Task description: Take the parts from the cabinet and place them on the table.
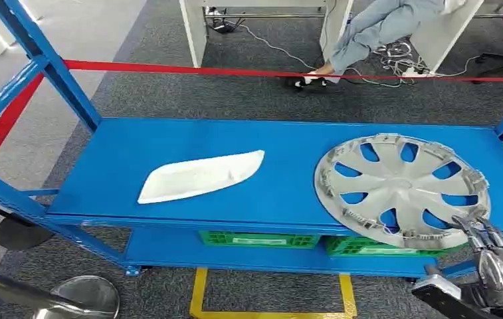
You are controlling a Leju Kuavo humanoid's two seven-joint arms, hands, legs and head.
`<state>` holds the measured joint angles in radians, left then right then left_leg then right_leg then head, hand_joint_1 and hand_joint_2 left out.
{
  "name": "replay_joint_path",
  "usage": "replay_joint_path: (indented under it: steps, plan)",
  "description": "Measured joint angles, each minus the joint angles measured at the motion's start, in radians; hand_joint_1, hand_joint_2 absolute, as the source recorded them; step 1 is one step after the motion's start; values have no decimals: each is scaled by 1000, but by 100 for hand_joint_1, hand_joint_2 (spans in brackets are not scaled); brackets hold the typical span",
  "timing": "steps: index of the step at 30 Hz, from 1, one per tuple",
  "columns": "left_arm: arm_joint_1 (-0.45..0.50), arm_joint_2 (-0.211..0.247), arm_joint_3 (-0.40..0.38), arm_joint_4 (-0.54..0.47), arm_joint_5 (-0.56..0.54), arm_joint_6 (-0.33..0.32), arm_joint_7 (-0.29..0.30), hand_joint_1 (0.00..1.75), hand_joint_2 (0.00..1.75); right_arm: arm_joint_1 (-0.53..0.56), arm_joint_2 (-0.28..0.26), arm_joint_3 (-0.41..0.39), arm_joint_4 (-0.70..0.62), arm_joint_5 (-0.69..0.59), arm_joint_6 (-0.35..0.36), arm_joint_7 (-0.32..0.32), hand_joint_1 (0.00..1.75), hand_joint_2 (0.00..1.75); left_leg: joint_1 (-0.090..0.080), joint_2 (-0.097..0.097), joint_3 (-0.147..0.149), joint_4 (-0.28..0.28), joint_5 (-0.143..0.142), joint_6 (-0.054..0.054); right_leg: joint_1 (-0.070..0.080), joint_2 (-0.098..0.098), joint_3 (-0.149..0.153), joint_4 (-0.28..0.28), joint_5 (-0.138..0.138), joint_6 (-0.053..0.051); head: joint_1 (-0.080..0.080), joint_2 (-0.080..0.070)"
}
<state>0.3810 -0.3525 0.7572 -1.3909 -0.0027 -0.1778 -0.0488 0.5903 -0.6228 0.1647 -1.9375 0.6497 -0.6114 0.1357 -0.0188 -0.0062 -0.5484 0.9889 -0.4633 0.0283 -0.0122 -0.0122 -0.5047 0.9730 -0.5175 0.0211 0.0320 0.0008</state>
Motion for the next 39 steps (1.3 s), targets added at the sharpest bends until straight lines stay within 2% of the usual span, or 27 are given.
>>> replay_joint_path:
  steps: [3, 8, 16, 21, 29, 34, 39]
  plan:
    - [-4, -1, 11, 8, -6, 0, -2, 0, 0, 14, -80, 57, -16, 15, -35, 49, 0, 175, 0, 0, 0, 0, 0, 0, 0, 0, 0, 0, 0, 0, 0, 0]
    - [-9, -1, 21, 16, -25, -9, -3, 0, 0, 14, -168, 129, -43, 88, -66, 106, 0, 175, 0, 0, 0, 0, 0, 0, 0, 0, 0, 0, 0, 0, 0, 0]
    - [-18, -2, 26, 30, -35, -13, -5, 0, 0, -10, -206, 181, -52, 105, -66, 116, 0, 175, 0, 0, 0, 0, 0, 0, 0, 0, 0, 0, 0, 1, 0, 0]
    - [-20, -2, 32, 35, -46, -24, -11, 0, 0, -20, -214, 198, -54, 105, -65, 111, 0, 175, 0, 0, 0, 0, 0, 0, 0, 0, 0, 0, 0, 1, 0, 0]
    - [-46, -2, 55, 51, -114, -74, -32, 0, 0, -133, -204, 234, -26, 99, 5, 29, 0, 175, 0, 0, 0, 0, 0, 0, 0, 1, 0, 0, 0, 1, 0, 0]
    - [-49, -2, 65, 56, -140, -95, -32, 0, 0, -197, -153, 248, 21, 108, 59, 12, 0, 175, 0, 0, 0, 0, 1, 0, 0, 0, 0, 0, 0, 0, 0, 0]
    - [-50, -2, 68, 57, -162, -101, -32, 0, 0, -230, -97, 247, 62, 169, 88, 35, 0, 175, 0, 0, 0, 0, 0, 0, 0, 0, 0, 0, 0, 0, 0, 0]
